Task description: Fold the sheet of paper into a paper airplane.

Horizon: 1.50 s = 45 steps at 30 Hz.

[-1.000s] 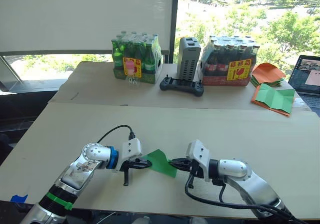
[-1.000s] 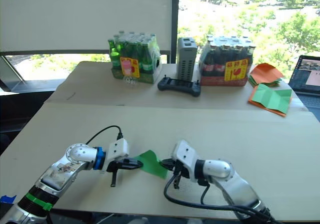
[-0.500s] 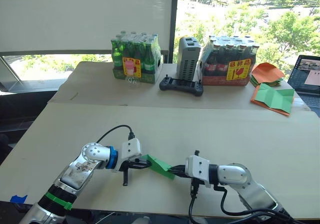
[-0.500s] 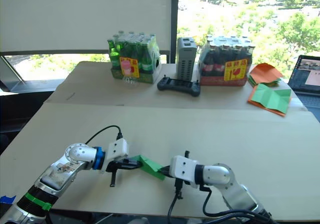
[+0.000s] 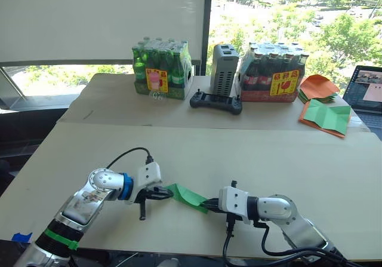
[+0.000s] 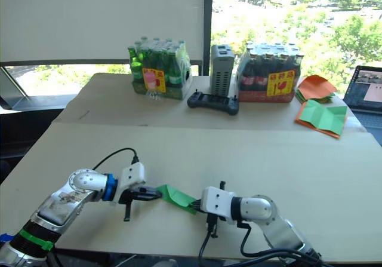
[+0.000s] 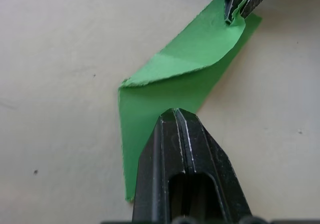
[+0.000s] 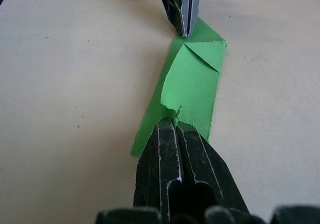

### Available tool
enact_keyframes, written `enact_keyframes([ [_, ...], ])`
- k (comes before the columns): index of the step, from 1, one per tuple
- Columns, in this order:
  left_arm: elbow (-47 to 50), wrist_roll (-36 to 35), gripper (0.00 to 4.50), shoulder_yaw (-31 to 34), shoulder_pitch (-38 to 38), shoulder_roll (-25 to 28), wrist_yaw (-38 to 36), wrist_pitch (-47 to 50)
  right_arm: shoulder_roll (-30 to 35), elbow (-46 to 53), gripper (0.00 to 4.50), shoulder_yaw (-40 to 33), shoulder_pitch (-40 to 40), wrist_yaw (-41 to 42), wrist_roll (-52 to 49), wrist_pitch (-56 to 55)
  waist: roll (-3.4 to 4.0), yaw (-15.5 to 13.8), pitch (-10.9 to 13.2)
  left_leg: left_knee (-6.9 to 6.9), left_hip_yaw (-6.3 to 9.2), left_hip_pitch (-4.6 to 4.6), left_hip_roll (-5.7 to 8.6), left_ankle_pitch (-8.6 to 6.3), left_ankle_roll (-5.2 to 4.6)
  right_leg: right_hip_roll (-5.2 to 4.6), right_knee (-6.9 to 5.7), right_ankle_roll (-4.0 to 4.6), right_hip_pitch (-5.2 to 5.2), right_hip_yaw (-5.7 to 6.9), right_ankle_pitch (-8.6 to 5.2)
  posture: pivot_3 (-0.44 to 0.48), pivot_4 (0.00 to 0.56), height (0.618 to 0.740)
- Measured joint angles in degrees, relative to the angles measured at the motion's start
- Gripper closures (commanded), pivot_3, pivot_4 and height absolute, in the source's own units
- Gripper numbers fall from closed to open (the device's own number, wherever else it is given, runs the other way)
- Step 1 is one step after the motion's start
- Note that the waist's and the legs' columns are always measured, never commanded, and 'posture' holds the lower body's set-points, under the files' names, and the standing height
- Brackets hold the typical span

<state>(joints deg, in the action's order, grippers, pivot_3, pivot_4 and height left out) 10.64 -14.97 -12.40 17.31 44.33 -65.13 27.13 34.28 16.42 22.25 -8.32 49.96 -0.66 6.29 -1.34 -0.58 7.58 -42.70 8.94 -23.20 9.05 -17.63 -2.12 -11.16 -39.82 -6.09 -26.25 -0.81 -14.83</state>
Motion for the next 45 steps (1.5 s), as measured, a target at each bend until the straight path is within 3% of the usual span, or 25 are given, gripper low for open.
enact_keyframes([
  [5, 2.5, -5.4, 4.50, 3.2, 2.4, -0.7, -0.7, 4.2, -0.1, 0.0, 4.48, 0.0, -0.2, 0.0, 0.0, 0.4, -0.01, 0.0, 0.0, -0.01, 0.00, 0.00, 0.00, 0.01, 0.02, -0.01, 0.00, 0.00, 0.02, 0.00, 0.00, 0.000, 0.150, 0.675],
  [8, 2.2, -5.3, 4.50, 1.7, 2.8, -2.9, 0.1, 4.1, -0.2, 0.1, 4.48, 0.1, -0.3, 0.1, 0.0, 0.8, -0.01, 0.0, 0.0, -0.02, -0.02, 0.00, 0.00, 0.01, 0.02, 0.00, 0.00, 0.00, 0.02, -0.02, 0.00, 0.000, 0.150, 0.675],
  [20, -6.6, 1.7, 4.50, -5.5, 5.5, -6.8, 0.4, -2.4, -0.8, 1.8, 4.48, 0.2, -1.3, 0.6, 0.0, 5.3, -0.02, 0.1, 0.0, -0.02, -0.01, -0.06, -0.02, 0.02, 0.04, 0.01, 0.00, 0.01, -0.03, -0.02, 0.00, 0.000, 0.150, 0.675],
  [29, -7.6, 3.9, 4.50, -6.5, 6.3, -6.8, -0.5, -5.8, -2.0, 3.3, 1.57, -0.6, -2.1, 0.7, -1.5, 9.8, -0.02, 0.0, 0.0, -0.03, 0.01, -0.07, -0.01, 0.02, 0.04, 0.00, 0.01, 0.00, -0.02, 0.00, 0.00, 0.000, 0.150, 0.675],
  [35, -7.7, 4.2, 4.50, -6.5, 6.2, -6.9, -0.4, -6.2, -8.2, 7.1, 1.57, -3.3, -6.2, -0.9, -9.9, 21.5, -0.02, 0.0, 0.0, -0.04, 0.02, -0.07, -0.01, 0.02, 0.04, -0.01, 0.01, 0.01, -0.01, -0.01, 0.01, 0.000, 0.150, 0.675],
  [36, -7.7, 4.2, 4.50, -6.5, 6.2, -7.1, -0.3, -6.2, -9.0, 7.6, 2.12, -3.5, -7.5, -1.8, -10.5, 23.0, -0.02, -0.1, 0.0, -0.04, 0.04, -0.07, 0.00, 0.02, 0.04, -0.01, 0.01, 0.01, -0.01, 0.00, 0.01, 0.000, 0.150, 0.675],
  [43, -7.6, 4.2, 4.50, -6.4, 6.0, -7.5, -0.1, -6.1, -8.8, 3.8, 4.49, -0.4, -9.2, -5.0, -7.2, 24.8, -0.02, -0.1, 0.0, -0.04, 0.04, -0.08, 0.02, 0.02, 0.04, -0.03, 0.03, 0.01, -0.02, 0.03, 0.01, 0.000, 0.150, 0.675],
  [45, -7.5, 4.2, 4.50, -6.4, 5.9, -7.5, 0.1, -6.1, -8.9, 3.0, 4.49, 0.7, -9.3, -5.2, -6.2, 24.8, -0.02, -0.1, 0.0, -0.04, 0.04, -0.08, 0.02, 0.03, 0.05, -0.03, 0.02, 0.01, -0.02, 0.02, 0.01, 0.000, 0.150, 0.675],
])
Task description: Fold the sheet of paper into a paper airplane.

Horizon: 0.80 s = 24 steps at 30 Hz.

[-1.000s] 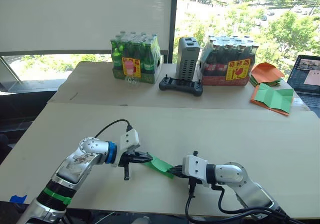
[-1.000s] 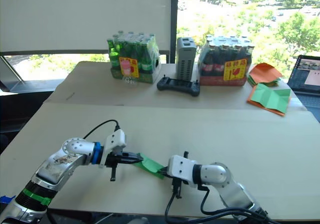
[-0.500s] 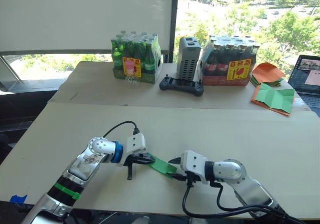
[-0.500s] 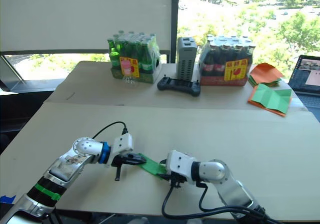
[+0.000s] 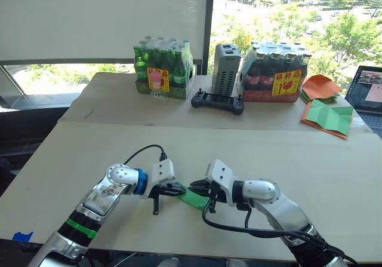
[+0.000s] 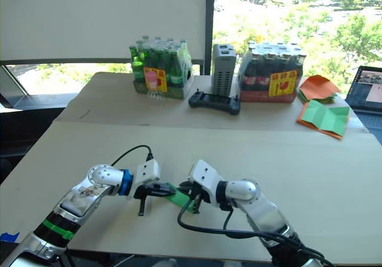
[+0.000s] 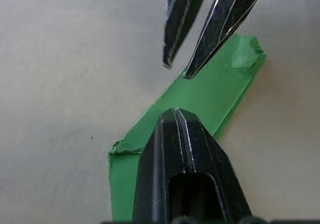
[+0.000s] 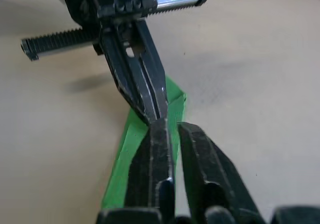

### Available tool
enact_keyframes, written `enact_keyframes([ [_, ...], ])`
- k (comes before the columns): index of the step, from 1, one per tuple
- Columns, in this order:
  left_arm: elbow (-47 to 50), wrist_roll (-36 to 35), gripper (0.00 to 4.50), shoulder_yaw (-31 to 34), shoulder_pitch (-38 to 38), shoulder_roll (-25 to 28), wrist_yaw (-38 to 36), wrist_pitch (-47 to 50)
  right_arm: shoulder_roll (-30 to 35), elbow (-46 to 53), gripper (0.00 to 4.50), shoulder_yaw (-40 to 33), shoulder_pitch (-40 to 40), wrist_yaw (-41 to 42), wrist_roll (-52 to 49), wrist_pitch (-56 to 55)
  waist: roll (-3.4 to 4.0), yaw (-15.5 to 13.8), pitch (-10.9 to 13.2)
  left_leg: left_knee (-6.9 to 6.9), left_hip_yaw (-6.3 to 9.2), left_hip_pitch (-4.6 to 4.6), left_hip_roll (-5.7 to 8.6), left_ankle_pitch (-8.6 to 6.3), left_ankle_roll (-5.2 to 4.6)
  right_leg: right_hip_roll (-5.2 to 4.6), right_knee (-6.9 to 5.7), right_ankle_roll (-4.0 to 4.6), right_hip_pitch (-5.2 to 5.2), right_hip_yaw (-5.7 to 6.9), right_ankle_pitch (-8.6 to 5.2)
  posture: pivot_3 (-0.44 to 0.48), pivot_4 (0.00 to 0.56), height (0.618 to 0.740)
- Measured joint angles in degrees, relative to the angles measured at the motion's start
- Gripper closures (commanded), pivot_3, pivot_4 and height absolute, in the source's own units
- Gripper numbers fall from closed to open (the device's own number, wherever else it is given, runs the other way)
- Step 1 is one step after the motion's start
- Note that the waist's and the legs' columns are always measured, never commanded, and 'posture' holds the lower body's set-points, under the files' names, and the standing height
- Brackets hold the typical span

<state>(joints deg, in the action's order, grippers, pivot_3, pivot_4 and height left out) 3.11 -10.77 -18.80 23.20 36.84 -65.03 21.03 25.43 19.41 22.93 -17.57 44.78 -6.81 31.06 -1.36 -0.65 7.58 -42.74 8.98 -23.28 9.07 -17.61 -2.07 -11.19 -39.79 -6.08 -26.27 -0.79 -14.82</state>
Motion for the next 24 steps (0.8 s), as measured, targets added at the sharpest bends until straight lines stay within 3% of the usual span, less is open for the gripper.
enact_keyframes([
  [24, 0.7, 0.1, 4.50, 0.1, -0.6, 0.0, 0.7, 0.2, 2.7, 0.4, 4.49, 3.5, 0.7, -1.0, 4.9, 0.1, 0.00, 0.0, 0.0, 0.00, 0.00, 0.06, 0.00, 0.00, -0.01, 0.00, -0.01, 0.00, 0.04, 0.00, 0.00, 0.000, 0.150, 0.675],
])
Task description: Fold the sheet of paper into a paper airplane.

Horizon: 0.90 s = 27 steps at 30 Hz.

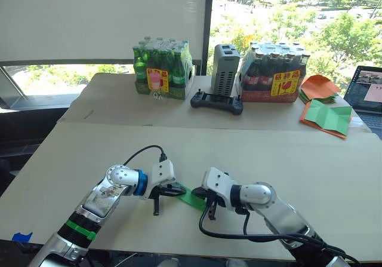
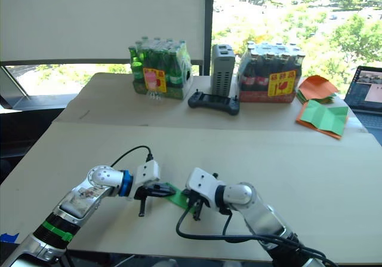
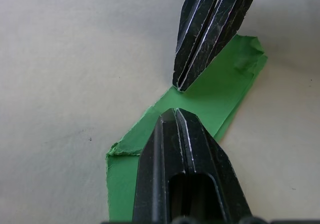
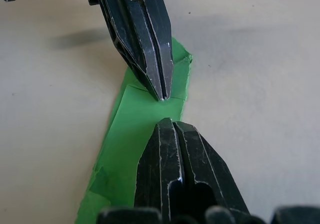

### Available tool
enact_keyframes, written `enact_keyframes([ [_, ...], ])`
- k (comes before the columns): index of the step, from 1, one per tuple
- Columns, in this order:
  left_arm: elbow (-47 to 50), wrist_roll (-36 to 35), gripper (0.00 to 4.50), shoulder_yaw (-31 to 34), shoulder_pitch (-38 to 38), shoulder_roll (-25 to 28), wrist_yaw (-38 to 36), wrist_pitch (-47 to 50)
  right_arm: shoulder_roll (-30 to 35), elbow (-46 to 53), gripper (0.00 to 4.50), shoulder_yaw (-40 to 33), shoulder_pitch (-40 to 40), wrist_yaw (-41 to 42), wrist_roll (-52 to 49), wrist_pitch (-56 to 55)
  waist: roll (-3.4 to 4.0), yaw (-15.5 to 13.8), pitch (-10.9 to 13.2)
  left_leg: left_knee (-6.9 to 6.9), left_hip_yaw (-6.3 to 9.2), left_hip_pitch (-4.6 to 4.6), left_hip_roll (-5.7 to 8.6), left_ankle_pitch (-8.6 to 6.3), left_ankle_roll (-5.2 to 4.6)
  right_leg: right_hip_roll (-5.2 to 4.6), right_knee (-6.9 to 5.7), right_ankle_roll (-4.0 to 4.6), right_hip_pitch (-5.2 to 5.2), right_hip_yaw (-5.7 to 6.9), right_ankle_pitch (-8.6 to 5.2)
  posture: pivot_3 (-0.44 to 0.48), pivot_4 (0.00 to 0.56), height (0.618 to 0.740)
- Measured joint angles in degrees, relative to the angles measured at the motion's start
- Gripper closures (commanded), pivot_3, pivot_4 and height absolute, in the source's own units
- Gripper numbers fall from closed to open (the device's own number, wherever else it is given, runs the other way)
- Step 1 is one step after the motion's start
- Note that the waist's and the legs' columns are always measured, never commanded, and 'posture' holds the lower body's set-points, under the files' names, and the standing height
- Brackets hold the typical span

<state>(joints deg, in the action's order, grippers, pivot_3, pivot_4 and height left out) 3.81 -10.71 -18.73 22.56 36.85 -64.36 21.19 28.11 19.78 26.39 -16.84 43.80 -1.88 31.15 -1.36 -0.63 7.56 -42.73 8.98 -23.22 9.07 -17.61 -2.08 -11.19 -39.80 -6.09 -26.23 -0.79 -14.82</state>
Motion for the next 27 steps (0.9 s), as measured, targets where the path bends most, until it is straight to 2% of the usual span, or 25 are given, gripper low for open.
enact_keyframes([
  [27, 0.0, 0.0, 4.50, 0.0, -0.3, 0.7, -0.5, -1.0, 9.5, 8.7, 4.49, -5.1, 8.5, 2.0, -3.5, 1.8, -0.04, -0.2, -0.1, 0.01, -0.01, 0.04, 0.00, -0.04, -0.07, -0.04, 0.11, -0.01, 0.11, 0.01, 0.00, 0.000, 0.150, 0.675],
])
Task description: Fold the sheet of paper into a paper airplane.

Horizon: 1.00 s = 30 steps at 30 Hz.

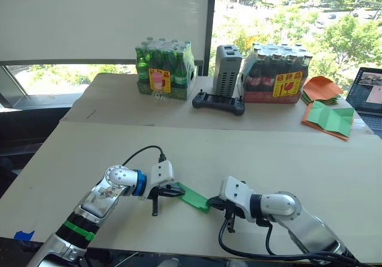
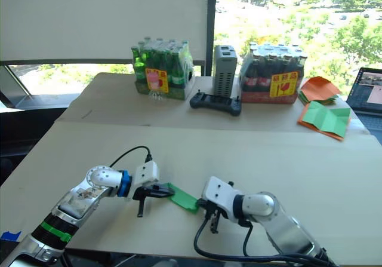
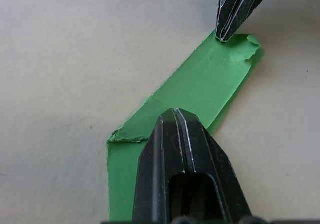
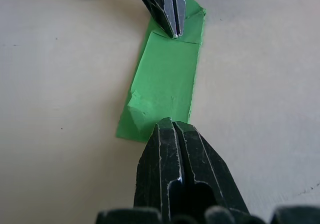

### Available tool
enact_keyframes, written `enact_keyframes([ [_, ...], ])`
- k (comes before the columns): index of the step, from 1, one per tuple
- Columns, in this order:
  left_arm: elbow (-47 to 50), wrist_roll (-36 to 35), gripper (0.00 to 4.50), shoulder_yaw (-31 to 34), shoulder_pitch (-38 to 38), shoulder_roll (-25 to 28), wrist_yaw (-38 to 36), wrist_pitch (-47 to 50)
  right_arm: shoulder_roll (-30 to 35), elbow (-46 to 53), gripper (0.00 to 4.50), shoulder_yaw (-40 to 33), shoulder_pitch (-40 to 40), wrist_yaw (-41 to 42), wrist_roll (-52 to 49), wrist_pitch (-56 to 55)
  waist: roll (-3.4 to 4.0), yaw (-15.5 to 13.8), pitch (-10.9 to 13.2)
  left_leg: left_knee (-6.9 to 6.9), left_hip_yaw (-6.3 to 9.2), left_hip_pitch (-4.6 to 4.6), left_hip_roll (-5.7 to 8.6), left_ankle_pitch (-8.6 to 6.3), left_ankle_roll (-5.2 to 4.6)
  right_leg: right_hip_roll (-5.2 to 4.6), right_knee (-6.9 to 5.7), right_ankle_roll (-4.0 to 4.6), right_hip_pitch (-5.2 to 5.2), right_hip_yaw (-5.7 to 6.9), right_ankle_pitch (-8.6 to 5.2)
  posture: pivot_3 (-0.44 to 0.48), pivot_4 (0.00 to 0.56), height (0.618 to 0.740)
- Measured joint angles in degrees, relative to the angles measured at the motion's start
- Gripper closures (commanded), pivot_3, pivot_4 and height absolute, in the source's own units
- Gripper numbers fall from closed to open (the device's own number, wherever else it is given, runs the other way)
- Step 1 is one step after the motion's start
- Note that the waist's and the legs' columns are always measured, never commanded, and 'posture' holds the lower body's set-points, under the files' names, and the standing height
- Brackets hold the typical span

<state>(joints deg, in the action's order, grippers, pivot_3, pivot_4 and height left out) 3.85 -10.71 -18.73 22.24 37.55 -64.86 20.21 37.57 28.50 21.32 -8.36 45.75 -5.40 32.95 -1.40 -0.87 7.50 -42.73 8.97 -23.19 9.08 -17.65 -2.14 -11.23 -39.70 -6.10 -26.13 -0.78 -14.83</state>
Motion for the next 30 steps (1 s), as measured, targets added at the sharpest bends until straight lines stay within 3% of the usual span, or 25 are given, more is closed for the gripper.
enact_keyframes([
  [12, -0.1, 0.2, 4.50, -0.2, 0.1, -0.1, 0.0, -0.3, 2.6, 1.7, 4.49, -3.0, 0.5, 1.5, -3.4, 2.1, 0.00, -0.2, 0.0, 0.00, -0.01, -0.05, 0.00, -0.01, -0.01, -0.01, 0.06, 0.00, -0.01, 0.01, 0.00, 0.000, 0.150, 0.675],
  [18, -0.1, 0.4, 4.50, -0.1, 0.3, -0.1, -0.3, -0.4, -3.7, 3.9, 4.49, -8.2, -1.1, 1.4, -10.4, 1.8, 0.00, 0.0, 0.0, 0.02, 0.01, -0.09, -0.02, 0.00, 0.00, 0.00, 0.06, 0.00, -0.06, 0.00, 0.00, 0.000, 0.150, 0.675],
  [30, -0.1, 0.4, 4.50, -0.2, 0.5, -0.2, -0.5, -0.2, -4.5, -1.5, 4.49, 2.1, -0.4, -1.4, -2.4, -1.9, 0.02, 0.1, 0.0, 0.01, -0.01, -0.07, 0.01, 0.00, 0.01, -0.01, 0.02, 0.00, -0.07, 0.00, 0.00, 0.000, 0.150, 0.675],
])
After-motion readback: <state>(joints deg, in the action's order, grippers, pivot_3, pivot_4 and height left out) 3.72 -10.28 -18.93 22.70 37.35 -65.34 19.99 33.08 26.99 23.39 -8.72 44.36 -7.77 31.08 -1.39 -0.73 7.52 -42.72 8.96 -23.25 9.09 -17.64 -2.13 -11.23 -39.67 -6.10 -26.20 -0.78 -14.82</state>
